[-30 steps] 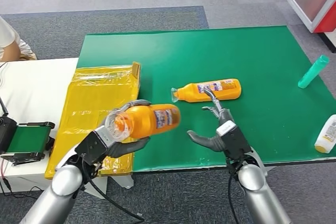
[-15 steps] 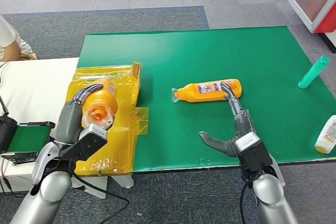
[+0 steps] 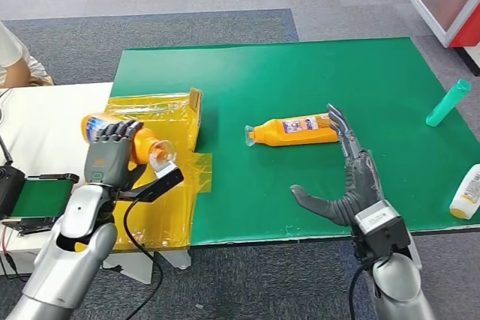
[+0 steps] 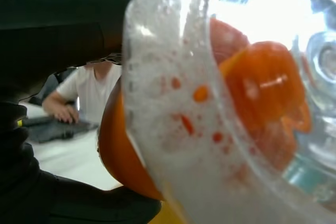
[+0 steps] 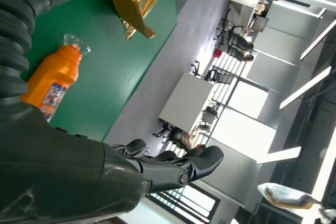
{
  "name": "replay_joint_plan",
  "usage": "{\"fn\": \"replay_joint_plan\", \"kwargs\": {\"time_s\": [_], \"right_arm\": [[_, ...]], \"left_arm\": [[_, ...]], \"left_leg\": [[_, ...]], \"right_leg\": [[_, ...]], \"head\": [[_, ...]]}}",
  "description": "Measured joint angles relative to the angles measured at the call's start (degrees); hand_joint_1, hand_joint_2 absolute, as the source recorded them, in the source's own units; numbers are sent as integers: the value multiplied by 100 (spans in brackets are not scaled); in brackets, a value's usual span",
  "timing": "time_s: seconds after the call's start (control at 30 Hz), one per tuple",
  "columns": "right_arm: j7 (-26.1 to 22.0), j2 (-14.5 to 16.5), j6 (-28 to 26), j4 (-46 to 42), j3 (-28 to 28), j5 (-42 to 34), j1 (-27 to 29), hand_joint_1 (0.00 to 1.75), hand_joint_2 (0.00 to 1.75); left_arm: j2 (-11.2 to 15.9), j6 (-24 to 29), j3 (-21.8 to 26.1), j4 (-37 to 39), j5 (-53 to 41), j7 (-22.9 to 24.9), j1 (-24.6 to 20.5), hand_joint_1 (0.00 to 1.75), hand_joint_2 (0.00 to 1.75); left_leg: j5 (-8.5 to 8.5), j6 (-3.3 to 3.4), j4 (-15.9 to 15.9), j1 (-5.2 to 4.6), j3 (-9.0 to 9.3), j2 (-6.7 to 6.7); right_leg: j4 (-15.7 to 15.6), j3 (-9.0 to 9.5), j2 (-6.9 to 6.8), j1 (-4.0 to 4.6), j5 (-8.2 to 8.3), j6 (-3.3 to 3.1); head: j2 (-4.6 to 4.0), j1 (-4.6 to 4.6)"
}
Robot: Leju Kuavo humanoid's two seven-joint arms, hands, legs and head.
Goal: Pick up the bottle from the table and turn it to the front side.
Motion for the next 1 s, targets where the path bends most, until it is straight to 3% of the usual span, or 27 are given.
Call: {"fn": "replay_joint_plan", "kwargs": {"time_s": [0.1, 0.3, 0.57, 0.63, 0.7, 0.77, 1.0], "right_arm": [[38, 0, 81, -174, 3, 49, -53, 0, 175], [107, 0, 134, -367, 44, 186, -137, 0, 175], [156, 0, 132, -485, 178, 260, -195, 0, 175], [159, 0, 132, -487, 198, 266, -196, 0, 175], [160, 0, 131, -487, 221, 271, -195, 0, 175], [161, 0, 127, -487, 258, 283, -194, 0, 175], [146, 0, 112, -487, 349, 337, -177, 0, 175]], "left_arm": [[-69, -317, -22, 735, 116, -60, -281, 175, 175], [-235, -388, -83, 1728, 244, -62, -631, 175, 175], [-348, -429, -96, 2598, 395, -39, -710, 175, 175], [-358, -401, -96, 2747, 412, -40, -707, 134, 87], [-376, -319, -93, 2858, 428, -41, -720, 47, 0], [-402, -180, -84, 2964, 446, -48, -736, 0, 0], [-523, 63, -50, 3129, 470, -67, -721, 0, 0]], "left_leg": [[1, -1, 1, 0, -1, 0], [0, 0, 3, 0, -1, 0], [0, -1, 3, 0, 1, 0], [0, -1, 3, 0, 1, 0], [0, 0, 3, 0, 4, 0], [0, 0, 3, 0, 9, 0], [0, 1, 3, -1, 11, 0]], "right_leg": [[0, -1, 0, 0, 4, -1], [0, 2, 0, -1, 5, 0], [0, 3, 1, 0, 4, 0], [0, 4, 1, 0, 5, 0], [0, 9, 1, -1, 5, 0], [0, 14, 1, -1, 5, 0], [0, 17, 0, -1, 4, 1]], "head": [[0, -1], [0, -1], [0, 0], [0, 0], [0, 1], [0, 1], [0, 1]]}}
